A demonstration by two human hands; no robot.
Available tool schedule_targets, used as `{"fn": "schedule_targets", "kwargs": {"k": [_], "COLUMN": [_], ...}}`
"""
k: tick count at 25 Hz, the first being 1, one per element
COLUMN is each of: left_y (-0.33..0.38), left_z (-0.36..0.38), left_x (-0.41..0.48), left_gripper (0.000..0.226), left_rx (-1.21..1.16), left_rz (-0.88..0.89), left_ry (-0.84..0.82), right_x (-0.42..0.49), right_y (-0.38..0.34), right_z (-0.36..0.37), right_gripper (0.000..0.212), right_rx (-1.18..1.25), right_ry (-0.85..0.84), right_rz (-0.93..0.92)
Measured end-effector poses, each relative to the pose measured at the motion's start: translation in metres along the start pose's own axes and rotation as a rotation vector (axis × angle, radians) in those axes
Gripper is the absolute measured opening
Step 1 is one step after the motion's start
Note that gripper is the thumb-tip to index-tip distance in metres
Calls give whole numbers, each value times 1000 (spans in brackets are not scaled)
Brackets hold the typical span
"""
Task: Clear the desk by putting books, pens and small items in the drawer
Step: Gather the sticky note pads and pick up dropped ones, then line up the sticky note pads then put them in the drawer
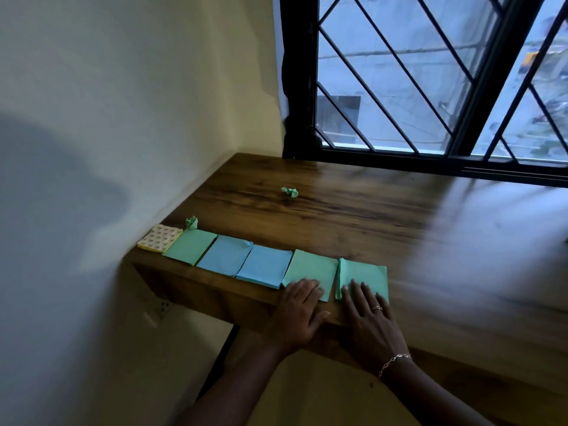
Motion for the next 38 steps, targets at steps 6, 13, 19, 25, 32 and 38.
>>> {"fn": "schedule_targets", "kwargs": {"k": [6,13,19,25,32,38], "left_y": [3,-8,-32,-89,-126,-126], "left_z": [7,-10,-11,8,72,95], "left_x": [-3,-47,-110,-160,-212,-199], "left_gripper": [55,67,60,48,49,74], "left_rx": [104,169,125,-447,-1402,-1695], "left_rz": [60,133,155,-408,-1610,-1706], "left_ry": [-41,-24,-3,45,358,581], "right_x": [-9,-45,-75,-78,-53,-48], "right_y": [-1,-51,-118,-146,-113,-103], "right_z": [-20,-18,14,45,116,149], "right_gripper": [80,74,82,79,25,29], "right_rx": [-19,35,75,217,1724,2058], "right_ry": [261,506,445,212,-460,-481], "right_rz": [3,19,-152,-165,864,1156]}}
Point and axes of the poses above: each hand's wrist, its own x-axis towards the middle knuckle, its own z-axis out of the palm, y = z × x, the point moved 10 cm from there along x, towards the middle knuckle, and after that the axes turned 14 degrees about z, right-handed, at the moved point
